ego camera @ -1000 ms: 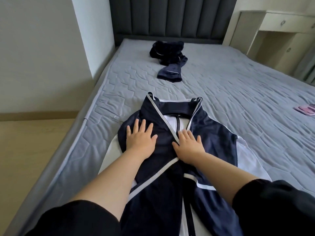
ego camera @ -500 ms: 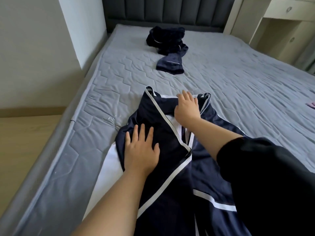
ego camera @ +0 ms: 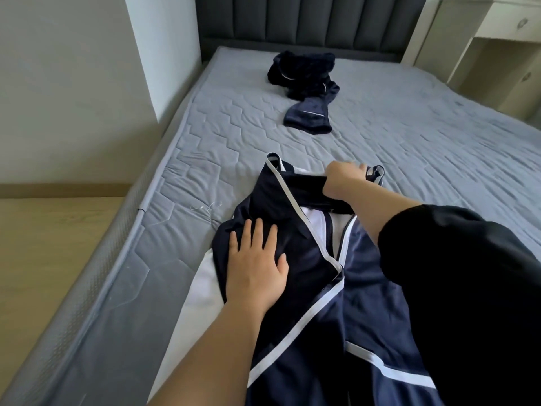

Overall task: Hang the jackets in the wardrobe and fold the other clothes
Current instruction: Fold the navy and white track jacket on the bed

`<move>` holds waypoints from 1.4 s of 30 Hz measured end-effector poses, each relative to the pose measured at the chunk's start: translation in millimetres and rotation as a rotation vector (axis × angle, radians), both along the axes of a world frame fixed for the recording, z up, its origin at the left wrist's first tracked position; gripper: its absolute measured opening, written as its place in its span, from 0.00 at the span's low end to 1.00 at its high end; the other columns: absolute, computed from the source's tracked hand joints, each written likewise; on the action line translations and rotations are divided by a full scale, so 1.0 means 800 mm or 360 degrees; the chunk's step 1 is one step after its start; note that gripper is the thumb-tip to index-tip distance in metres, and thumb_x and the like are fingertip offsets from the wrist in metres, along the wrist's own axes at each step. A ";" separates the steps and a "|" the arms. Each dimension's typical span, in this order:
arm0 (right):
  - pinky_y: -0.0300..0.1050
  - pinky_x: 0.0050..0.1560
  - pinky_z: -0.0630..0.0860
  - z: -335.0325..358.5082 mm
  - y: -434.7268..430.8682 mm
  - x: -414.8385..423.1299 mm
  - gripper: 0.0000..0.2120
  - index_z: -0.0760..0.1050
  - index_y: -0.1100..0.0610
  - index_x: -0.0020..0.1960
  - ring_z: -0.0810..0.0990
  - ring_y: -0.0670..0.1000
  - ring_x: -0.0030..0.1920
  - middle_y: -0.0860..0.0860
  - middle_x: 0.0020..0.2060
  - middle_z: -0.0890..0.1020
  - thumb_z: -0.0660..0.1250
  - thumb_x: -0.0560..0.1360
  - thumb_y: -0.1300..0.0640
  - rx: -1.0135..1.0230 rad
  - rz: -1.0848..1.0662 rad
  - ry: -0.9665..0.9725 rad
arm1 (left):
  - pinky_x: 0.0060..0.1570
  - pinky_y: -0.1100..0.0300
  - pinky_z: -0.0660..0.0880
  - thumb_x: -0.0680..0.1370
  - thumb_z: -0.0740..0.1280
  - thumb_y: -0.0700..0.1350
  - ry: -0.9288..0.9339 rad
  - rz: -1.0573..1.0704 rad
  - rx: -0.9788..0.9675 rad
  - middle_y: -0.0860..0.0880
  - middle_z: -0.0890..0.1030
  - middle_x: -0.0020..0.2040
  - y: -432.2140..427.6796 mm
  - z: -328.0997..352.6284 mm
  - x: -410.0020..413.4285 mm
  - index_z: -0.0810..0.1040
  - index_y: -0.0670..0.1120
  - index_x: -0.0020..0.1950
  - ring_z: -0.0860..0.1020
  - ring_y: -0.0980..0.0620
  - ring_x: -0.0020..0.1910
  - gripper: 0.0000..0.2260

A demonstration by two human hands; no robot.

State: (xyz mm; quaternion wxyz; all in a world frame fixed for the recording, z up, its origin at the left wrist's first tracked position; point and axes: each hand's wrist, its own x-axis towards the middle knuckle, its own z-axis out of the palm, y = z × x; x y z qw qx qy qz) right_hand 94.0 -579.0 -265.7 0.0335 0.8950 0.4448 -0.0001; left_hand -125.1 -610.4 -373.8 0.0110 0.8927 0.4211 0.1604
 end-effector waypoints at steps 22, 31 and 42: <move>0.39 0.50 0.67 0.011 -0.289 -0.142 0.13 0.79 0.54 0.51 0.71 0.46 0.48 0.46 0.44 0.73 0.72 0.69 0.50 0.0428 0.0685 0.0769 | 0.38 0.52 0.75 0.74 0.67 0.56 -0.1806 0.0565 -0.2354 0.44 0.81 0.47 -0.085 0.117 -0.082 0.76 0.51 0.53 0.80 0.43 0.46 0.12; 0.45 0.35 0.71 0.002 -0.309 -0.062 0.25 0.73 0.62 0.51 0.77 0.57 0.34 0.57 0.35 0.78 0.59 0.76 0.39 0.0656 -0.0992 0.1558 | 0.52 0.49 0.78 0.73 0.71 0.46 -0.1773 0.0424 -0.2111 0.44 0.81 0.54 -0.073 0.101 -0.065 0.75 0.47 0.60 0.80 0.45 0.52 0.17; 0.51 0.37 0.76 -0.004 -0.303 -0.039 0.11 0.71 0.59 0.59 0.79 0.53 0.40 0.56 0.46 0.80 0.61 0.78 0.65 0.1753 -0.0877 0.2610 | 0.41 0.54 0.77 0.72 0.63 0.34 -0.1891 0.0278 -0.2779 0.40 0.83 0.42 -0.084 0.090 -0.055 0.79 0.35 0.47 0.82 0.42 0.38 0.08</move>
